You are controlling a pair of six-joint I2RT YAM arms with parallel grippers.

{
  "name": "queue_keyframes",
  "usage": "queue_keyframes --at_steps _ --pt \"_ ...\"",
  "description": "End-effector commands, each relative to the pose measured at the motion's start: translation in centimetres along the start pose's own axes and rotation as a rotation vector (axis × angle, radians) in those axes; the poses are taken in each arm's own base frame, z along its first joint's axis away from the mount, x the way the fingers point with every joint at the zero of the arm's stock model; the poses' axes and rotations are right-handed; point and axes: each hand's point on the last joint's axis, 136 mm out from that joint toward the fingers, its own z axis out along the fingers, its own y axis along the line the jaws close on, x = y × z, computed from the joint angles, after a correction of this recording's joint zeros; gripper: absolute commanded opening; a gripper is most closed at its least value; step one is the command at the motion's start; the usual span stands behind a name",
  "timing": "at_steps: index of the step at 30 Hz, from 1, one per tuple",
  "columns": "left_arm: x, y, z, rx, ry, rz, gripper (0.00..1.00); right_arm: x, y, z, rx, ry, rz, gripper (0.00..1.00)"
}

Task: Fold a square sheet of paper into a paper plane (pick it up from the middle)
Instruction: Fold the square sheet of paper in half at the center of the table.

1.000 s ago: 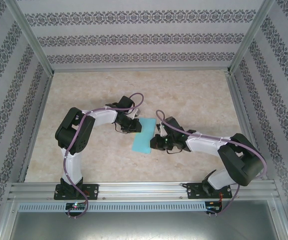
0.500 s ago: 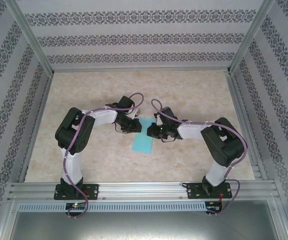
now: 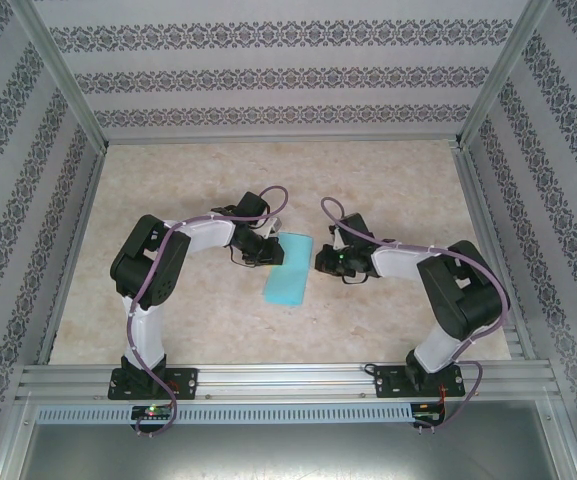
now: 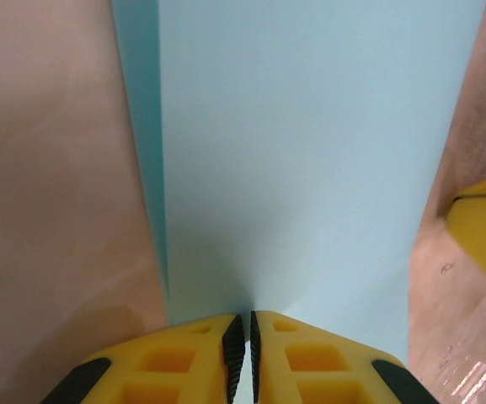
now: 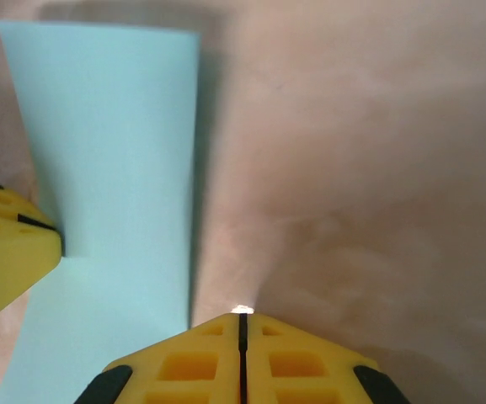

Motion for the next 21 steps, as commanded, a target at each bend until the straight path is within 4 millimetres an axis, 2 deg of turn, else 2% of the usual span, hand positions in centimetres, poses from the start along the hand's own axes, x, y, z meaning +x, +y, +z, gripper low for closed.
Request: queue_keyframes --at_steps 1,5,8,11,16,21 --pt "6.8 9.0 3.2 -0.306 0.206 -0.101 0.20 -1.2 1.7 -1.2 -0.020 -0.030 -0.048 0.09" --pt "6.6 8.8 3.0 -0.305 0.201 -0.098 0.20 -2.7 4.9 -1.4 -0.107 -0.059 -0.067 0.09" --pt "6.6 8.7 2.9 -0.301 0.201 -0.098 0.19 -3.5 6.0 -0.1 -0.128 -0.045 -0.071 0.09" --pt "6.7 8.7 3.0 -0.300 0.201 -0.098 0.20 -3.9 6.2 1.6 -0.133 -0.031 -0.065 0.09" --pt "6.9 8.8 3.0 -0.299 0.204 -0.101 0.19 -4.6 5.2 3.3 -0.105 -0.023 -0.061 0.08" --pt "7.0 8.9 3.0 -0.302 0.204 -0.100 0.20 -5.2 3.0 4.0 -0.060 -0.031 -0.043 0.08"
